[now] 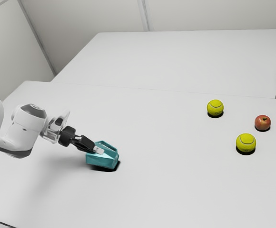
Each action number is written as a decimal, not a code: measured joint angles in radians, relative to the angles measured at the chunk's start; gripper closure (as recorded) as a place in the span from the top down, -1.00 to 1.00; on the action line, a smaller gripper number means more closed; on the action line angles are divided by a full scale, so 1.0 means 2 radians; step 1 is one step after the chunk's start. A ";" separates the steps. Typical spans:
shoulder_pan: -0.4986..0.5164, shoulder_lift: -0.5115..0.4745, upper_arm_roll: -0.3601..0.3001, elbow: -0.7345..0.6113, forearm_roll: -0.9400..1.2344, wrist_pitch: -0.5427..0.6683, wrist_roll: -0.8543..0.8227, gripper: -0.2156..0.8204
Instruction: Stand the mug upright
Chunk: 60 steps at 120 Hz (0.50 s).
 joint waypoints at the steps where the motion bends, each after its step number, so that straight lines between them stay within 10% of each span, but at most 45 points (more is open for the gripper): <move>1: 0.000 0.000 0.000 0.000 0.000 0.000 0.000 -0.79; 60: 0.004 -0.064 -0.030 0.024 0.019 0.021 -0.009 -0.93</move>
